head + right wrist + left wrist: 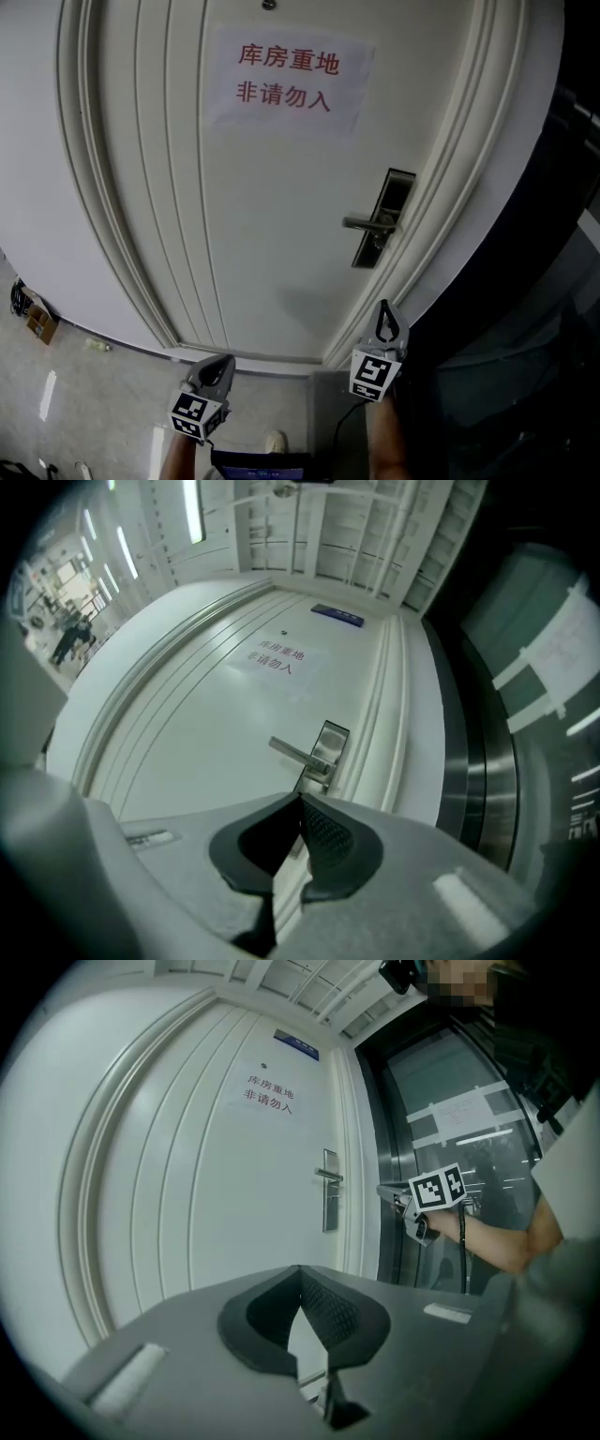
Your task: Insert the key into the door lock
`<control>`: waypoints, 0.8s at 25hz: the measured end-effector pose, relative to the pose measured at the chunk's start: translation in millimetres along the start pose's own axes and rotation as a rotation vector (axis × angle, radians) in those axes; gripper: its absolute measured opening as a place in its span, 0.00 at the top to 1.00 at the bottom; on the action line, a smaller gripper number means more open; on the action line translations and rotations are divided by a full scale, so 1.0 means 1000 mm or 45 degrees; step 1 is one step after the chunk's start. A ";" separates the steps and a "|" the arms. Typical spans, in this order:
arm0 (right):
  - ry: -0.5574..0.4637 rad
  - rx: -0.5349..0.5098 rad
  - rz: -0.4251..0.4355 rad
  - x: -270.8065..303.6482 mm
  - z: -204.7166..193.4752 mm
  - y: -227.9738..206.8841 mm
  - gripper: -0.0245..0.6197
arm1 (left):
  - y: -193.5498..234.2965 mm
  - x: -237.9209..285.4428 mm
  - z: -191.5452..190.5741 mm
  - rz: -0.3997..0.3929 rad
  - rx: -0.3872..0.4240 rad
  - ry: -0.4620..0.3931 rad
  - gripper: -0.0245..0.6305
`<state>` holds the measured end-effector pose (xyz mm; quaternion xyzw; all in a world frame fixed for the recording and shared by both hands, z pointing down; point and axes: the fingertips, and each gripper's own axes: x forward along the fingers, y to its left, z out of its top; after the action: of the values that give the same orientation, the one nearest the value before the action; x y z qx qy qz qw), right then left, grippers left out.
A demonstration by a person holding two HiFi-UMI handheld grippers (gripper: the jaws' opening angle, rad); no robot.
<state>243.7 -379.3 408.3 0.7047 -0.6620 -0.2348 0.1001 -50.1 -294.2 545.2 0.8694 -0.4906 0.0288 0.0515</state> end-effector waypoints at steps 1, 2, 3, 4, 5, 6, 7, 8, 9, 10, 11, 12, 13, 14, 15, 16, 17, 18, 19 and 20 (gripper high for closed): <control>0.012 0.046 0.021 -0.005 -0.002 0.006 0.96 | 0.000 -0.003 0.000 -0.004 0.003 -0.001 0.96; 0.023 0.090 0.045 -0.010 -0.003 0.011 0.96 | -0.001 -0.006 -0.001 -0.008 0.006 -0.002 0.96; 0.033 0.136 0.069 -0.015 -0.005 0.017 0.96 | -0.001 -0.009 -0.001 -0.011 0.008 -0.003 0.96; 0.042 0.181 0.090 -0.020 -0.008 0.022 0.96 | -0.001 -0.012 -0.001 -0.015 0.009 -0.004 0.96; 0.050 0.223 0.106 -0.026 -0.010 0.026 0.96 | -0.002 -0.015 -0.001 -0.019 0.010 -0.004 0.96; 0.059 0.259 0.117 -0.032 -0.013 0.030 0.96 | -0.003 -0.018 -0.002 -0.025 0.011 -0.003 0.96; 0.069 0.292 0.124 -0.039 -0.015 0.034 0.96 | -0.004 -0.021 -0.002 -0.031 0.011 -0.001 0.96; 0.080 0.325 0.130 -0.046 -0.017 0.039 0.96 | -0.004 -0.024 -0.003 -0.036 0.011 0.000 0.96; 0.090 0.357 0.137 -0.053 -0.019 0.043 0.96 | -0.004 -0.027 -0.004 -0.040 0.010 0.001 0.96; 0.099 0.386 0.145 -0.060 -0.020 0.048 0.96 | -0.004 -0.030 -0.005 -0.044 0.010 0.001 0.96; 0.108 0.410 0.156 -0.067 -0.021 0.053 0.96 | -0.004 -0.033 -0.006 -0.048 0.011 0.000 0.96; 0.116 0.431 0.170 -0.073 -0.022 0.059 0.96 | -0.005 -0.035 -0.006 -0.053 0.012 -0.002 0.96; 0.127 0.452 0.186 -0.079 -0.024 0.064 0.96 | -0.006 -0.038 -0.006 -0.058 0.013 -0.005 0.96; 0.141 0.476 0.202 -0.086 -0.027 0.069 0.96 | -0.008 -0.041 -0.005 -0.064 0.014 -0.009 0.96; 0.154 0.502 0.216 -0.092 -0.029 0.074 0.96 | -0.010 -0.044 -0.005 -0.072 0.017 -0.013 0.96; 0.167 0.523 0.227 -0.099 -0.032 0.077 0.96 | -0.012 -0.048 -0.004 -0.081 0.020 -0.017 0.96; 0.178 0.536 0.235 -0.106 -0.034 0.081 0.96 | -0.014 -0.052 -0.004 -0.091 0.024 -0.020 0.96; 0.187 0.544 0.240 -0.112 -0.035 0.084 0.96 | -0.016 -0.055 -0.004 -0.098 0.028 -0.020 0.96; 0.195 0.550 0.243 -0.119 -0.036 0.086 0.96 | -0.017 -0.059 -0.004 -0.103 0.030 -0.019 0.96; 0.201 0.555 0.244 -0.126 -0.036 0.088 0.96 | -0.018 -0.063 -0.006 -0.105 0.030 -0.016 0.96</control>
<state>180.4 -271.4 504.6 0.6598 -0.7509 -0.0200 0.0188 -67.4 -230.5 543.3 0.8896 -0.4543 0.0268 0.0394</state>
